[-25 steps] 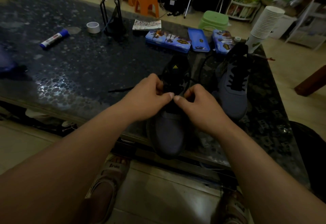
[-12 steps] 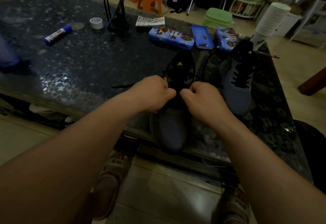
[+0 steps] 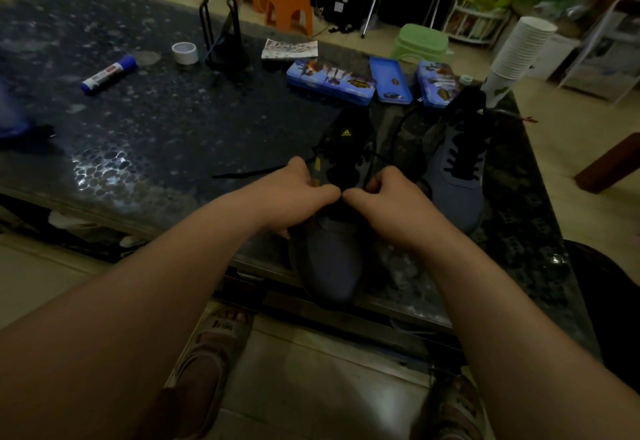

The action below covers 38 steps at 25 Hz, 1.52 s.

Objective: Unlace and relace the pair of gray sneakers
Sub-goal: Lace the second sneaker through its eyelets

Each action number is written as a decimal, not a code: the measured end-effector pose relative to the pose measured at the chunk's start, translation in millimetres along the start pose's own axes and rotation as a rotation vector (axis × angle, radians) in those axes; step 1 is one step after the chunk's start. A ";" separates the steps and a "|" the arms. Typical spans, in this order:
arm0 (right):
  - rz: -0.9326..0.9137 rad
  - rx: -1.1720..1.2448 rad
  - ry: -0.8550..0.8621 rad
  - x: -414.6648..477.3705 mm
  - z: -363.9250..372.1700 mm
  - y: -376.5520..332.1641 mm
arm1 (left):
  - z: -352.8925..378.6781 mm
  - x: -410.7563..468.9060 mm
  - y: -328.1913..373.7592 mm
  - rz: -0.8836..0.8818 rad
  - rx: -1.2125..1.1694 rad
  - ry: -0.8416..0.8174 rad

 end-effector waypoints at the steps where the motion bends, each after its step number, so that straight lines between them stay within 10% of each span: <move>1: 0.040 0.027 -0.003 1.8 -0.4 0.6 | 1.2 0.9 1.9 -0.023 0.033 0.011; 38: -0.163 -0.202 0.295 -2.3 13.3 -2.3 | 23.5 7.8 0.1 0.257 0.446 0.394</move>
Point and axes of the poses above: each hand's wrist, its own x-axis towards the middle knuckle, its own z-axis out of the palm, y = z × x, the point moved 1 cm from there along x, towards the middle knuckle, and after that the axes turned 10 degrees about -x, right-handed, at the moved point
